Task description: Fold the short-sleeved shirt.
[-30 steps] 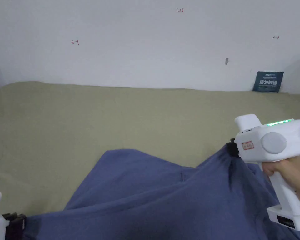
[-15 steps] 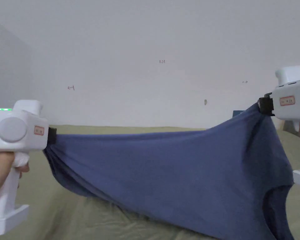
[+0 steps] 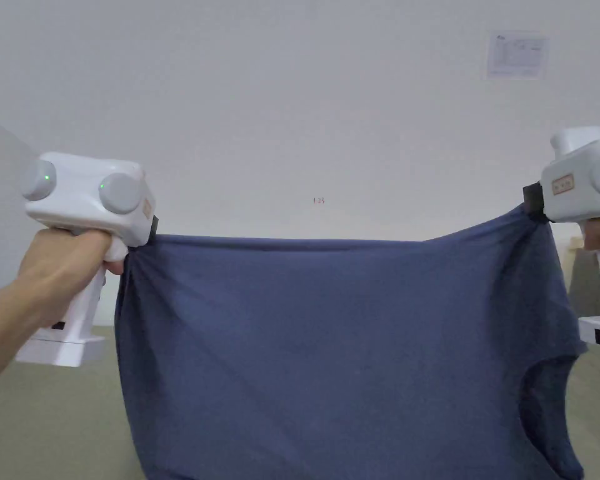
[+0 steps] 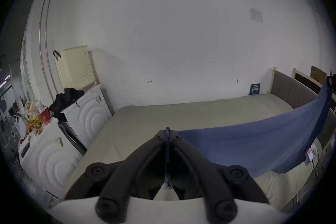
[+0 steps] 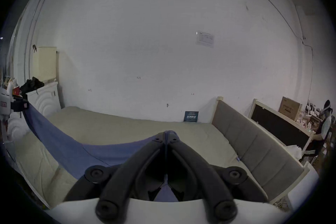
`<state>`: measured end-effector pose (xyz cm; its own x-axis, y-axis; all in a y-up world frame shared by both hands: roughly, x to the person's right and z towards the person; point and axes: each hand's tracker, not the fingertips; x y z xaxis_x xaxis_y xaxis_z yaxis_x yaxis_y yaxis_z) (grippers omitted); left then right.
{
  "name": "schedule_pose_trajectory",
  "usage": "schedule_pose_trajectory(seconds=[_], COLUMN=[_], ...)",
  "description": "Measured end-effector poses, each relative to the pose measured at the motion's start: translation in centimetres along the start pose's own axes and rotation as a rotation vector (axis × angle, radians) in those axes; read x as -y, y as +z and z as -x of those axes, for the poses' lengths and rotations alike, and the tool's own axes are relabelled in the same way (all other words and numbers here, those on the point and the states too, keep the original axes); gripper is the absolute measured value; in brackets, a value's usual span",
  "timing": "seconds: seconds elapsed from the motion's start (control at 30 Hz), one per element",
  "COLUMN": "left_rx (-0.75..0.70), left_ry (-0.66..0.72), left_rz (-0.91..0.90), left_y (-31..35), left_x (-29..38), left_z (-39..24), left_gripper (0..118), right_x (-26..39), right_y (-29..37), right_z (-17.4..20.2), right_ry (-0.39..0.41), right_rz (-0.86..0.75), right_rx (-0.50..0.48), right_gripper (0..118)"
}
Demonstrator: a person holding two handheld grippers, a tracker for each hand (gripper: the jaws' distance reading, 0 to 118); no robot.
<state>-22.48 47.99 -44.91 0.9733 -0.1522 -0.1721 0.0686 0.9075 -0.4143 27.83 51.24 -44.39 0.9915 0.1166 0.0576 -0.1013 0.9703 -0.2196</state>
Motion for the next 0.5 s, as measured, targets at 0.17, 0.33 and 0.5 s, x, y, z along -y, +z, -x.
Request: schedule_pose_trajectory(seconds=[0.17,0.33,0.5], left_rx=[0.003,-0.030,-0.059], left_ry=[0.029,0.007,0.014], left_rz=[0.006,0.016,0.028], left_y=[-3.7,-8.1,-12.8], left_x=[-3.2,-6.1,-8.6], left_z=[0.1,-0.6,-1.2], left_gripper=[1,1,1], right_x=[-2.6,-5.3,-7.5], right_y=[-4.6,-9.8,-14.5], right_z=[0.8,1.9,2.9], right_ry=[0.020,0.018,0.021], right_rz=[-0.009,-0.017,-0.033], right_rx=[0.032,0.041,0.046], right_gripper=[1,1,1])
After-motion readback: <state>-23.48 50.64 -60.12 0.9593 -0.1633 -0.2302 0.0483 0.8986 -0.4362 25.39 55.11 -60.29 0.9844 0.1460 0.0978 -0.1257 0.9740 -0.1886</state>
